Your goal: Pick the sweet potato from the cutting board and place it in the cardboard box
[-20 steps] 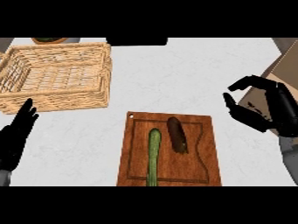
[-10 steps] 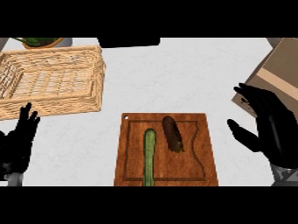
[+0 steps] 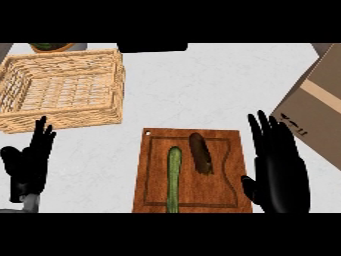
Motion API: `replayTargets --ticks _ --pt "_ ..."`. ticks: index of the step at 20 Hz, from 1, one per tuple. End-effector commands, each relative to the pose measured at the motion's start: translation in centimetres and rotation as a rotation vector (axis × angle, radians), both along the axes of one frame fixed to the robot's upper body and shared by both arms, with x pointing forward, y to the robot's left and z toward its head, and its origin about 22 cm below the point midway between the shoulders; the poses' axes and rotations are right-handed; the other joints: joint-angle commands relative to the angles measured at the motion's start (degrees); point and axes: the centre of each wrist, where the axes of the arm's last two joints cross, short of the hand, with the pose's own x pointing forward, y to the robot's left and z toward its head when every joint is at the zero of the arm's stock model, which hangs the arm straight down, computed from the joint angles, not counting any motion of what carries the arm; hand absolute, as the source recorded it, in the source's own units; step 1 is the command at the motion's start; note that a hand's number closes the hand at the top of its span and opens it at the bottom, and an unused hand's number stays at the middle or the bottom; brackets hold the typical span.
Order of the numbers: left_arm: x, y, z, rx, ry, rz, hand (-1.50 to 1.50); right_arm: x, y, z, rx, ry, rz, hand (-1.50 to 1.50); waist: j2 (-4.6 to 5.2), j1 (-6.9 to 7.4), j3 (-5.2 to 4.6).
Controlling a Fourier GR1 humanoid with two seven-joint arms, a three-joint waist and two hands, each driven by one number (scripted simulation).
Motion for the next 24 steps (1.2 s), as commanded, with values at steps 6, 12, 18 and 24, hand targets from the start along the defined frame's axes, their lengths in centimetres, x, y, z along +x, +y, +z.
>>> replayTargets --ticks 6,12,18,24 --pt "0.4 -3.1 -1.4 -0.001 -0.018 -0.073 0.00 -2.7 10.9 3.5 -0.145 0.193 -0.239 -1.50 0.82 3.48 0.40" --pt "2.7 -3.1 0.2 -0.017 -0.028 -0.067 0.00 -1.8 12.0 1.1 -0.223 0.281 -0.348 -1.50 1.13 3.73 0.52" --pt "2.6 -4.1 -0.8 -0.018 -0.030 -0.094 0.00 -1.0 12.0 0.4 -0.194 0.359 -0.402 -1.50 1.25 3.91 0.55" --pt "2.4 -2.8 -0.9 0.012 -0.013 -0.081 0.00 0.1 12.6 -0.1 -0.173 0.365 -0.427 -1.50 1.21 4.80 0.56"
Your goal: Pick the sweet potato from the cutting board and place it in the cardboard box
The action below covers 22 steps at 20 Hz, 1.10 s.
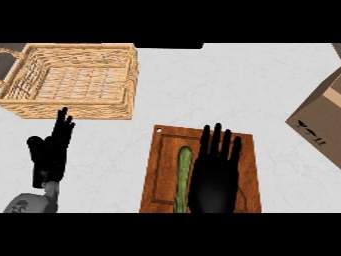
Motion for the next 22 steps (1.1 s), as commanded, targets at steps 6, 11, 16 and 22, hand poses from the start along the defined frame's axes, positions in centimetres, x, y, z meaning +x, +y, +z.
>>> replayTargets --ticks 6,11,16,22 --pt "1.2 0.6 0.6 0.008 0.001 -0.003 0.00 1.7 0.8 -1.7 -0.085 0.047 -0.279 -1.50 0.12 -0.12 -0.02" --pt "1.1 -0.3 0.5 -0.020 0.007 -0.021 0.00 3.5 0.8 -0.9 -0.079 0.029 -0.291 -1.50 0.05 0.21 -0.01" --pt "1.2 -1.0 0.2 0.002 -0.009 -0.001 0.00 3.9 0.7 -1.6 -0.079 0.060 -0.305 -1.50 0.02 0.10 0.00" --pt "0.3 0.7 -0.3 -0.003 0.008 -0.004 0.00 4.9 0.3 -2.3 -0.104 0.070 -0.339 -1.50 -0.05 0.41 -0.03"
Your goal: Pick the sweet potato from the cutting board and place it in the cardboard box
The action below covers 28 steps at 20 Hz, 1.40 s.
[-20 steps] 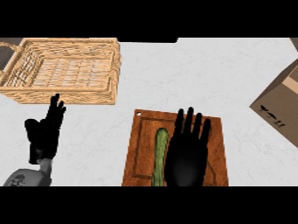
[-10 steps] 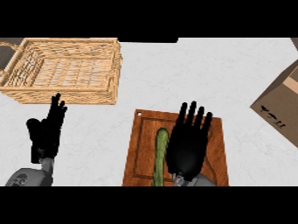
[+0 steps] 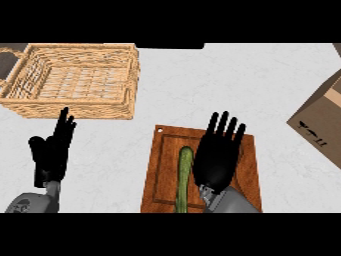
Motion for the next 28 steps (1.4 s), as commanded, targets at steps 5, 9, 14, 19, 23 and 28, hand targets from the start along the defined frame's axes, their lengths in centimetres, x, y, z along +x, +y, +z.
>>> replayTargets --ticks 5,9,14,19,23,28 --pt "0.7 1.2 0.7 0.018 0.002 0.002 0.00 1.0 0.7 -1.4 -0.087 0.024 -0.248 -1.50 0.12 0.11 -0.04" --pt "1.5 1.1 -0.1 0.020 -0.005 0.006 0.00 2.0 0.6 -1.0 -0.092 0.039 -0.259 -1.50 0.35 -0.66 -0.10" --pt "0.5 0.7 -0.8 -0.001 0.013 0.015 0.00 1.6 0.3 -1.4 -0.083 0.047 -0.267 -1.50 0.10 -0.96 -0.11" --pt "0.4 -0.7 0.2 -0.018 0.005 -0.012 0.00 2.2 0.4 -2.5 -0.097 0.073 -0.274 -1.50 0.06 -0.18 -0.03" --pt "0.3 0.3 -0.4 0.000 0.017 0.016 0.00 2.1 -0.2 -4.0 -0.078 0.058 -0.293 -1.50 0.17 -0.83 -0.04" --pt "-0.1 0.3 -0.1 0.013 0.002 0.023 0.00 1.8 0.2 -4.3 -0.090 0.066 -0.279 -1.50 0.06 -0.58 -0.02"
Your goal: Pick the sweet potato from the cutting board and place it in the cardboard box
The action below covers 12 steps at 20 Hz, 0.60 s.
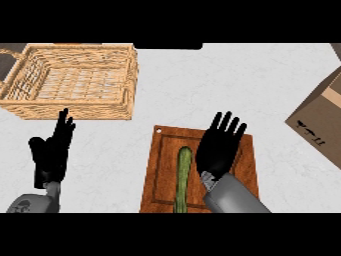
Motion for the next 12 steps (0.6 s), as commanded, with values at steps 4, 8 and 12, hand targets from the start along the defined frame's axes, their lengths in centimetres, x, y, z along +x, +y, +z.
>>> replayTargets --ticks 4,8,12 --pt "0.8 -0.1 0.3 0.000 -0.008 0.001 0.00 -0.2 1.0 -0.6 -0.063 0.001 -0.202 -1.50 0.24 -0.40 0.01" --pt "1.5 0.4 0.2 -0.014 0.004 0.017 0.00 0.5 2.0 -1.9 -0.081 -0.044 -0.072 1.50 0.35 -0.25 0.02" --pt "-0.2 1.9 -0.4 -0.006 -0.023 -0.013 0.00 1.6 2.0 -1.2 -0.130 -0.079 -0.043 1.50 0.29 -0.12 0.01"
